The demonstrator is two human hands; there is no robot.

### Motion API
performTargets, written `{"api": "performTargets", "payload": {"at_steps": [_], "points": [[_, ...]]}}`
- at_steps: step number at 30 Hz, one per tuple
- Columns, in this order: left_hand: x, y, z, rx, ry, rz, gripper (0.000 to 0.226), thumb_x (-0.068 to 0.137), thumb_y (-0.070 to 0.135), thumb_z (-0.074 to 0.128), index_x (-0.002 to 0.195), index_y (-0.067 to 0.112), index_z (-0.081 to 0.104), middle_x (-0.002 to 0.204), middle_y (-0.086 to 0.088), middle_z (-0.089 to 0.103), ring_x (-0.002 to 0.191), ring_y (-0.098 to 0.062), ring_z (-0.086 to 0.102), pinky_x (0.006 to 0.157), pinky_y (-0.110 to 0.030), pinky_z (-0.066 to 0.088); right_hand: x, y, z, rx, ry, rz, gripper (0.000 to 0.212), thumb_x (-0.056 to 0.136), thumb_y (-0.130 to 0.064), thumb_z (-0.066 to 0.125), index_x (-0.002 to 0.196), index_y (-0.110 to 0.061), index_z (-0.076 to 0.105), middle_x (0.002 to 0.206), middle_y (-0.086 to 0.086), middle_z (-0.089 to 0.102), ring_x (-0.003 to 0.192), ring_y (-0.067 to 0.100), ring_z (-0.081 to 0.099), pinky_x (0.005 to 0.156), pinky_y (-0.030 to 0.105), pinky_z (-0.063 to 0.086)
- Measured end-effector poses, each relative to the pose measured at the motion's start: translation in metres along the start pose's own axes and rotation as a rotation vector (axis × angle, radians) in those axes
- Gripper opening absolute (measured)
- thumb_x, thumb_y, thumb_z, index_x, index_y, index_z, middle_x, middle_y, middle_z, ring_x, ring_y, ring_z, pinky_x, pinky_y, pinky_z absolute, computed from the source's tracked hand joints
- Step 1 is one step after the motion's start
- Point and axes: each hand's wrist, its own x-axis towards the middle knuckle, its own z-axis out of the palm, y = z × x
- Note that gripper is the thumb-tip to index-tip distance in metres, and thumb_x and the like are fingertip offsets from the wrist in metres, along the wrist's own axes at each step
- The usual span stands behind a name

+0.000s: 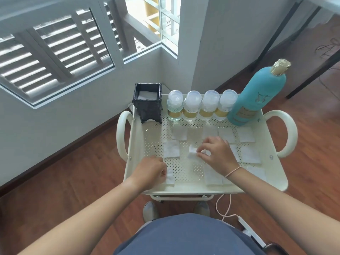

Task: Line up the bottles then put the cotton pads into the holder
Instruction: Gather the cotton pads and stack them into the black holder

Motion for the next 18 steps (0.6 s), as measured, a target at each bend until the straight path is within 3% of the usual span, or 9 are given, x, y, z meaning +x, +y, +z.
{"api": "performTargets", "payload": {"at_steps": [15, 18], "points": [[0.047, -0.001, -0.038, -0.074, 0.204, 0.050, 0.012, 0.085, 0.021, 0.059, 0.084, 0.015, 0.069, 0.086, 0.000, 0.066, 0.076, -0.017, 0.057, 0.067, -0.031, 0.048, 0.054, 0.039, -0.021, -0.192, 0.054, 0.075, 0.011, 0.080, -0.026, 0.065, 0.080, -0.017, 0.070, 0.092, 0.007, 0.064, 0.092, 0.028, 0.052, 0.081, 0.038, 0.034], [0.056, -0.002, -0.038, -0.050, 0.212, 0.040, 0.012, 0.084, 0.020, 0.059, 0.082, 0.015, 0.069, 0.085, 0.001, 0.065, 0.073, -0.014, 0.053, 0.060, -0.026, 0.038, 0.059, 0.044, -0.021, -0.216, 0.049, 0.078, 0.011, 0.080, -0.025, 0.065, 0.081, -0.015, 0.070, 0.094, 0.008, 0.065, 0.092, 0.030, 0.052, 0.082, 0.038, 0.034]]}}
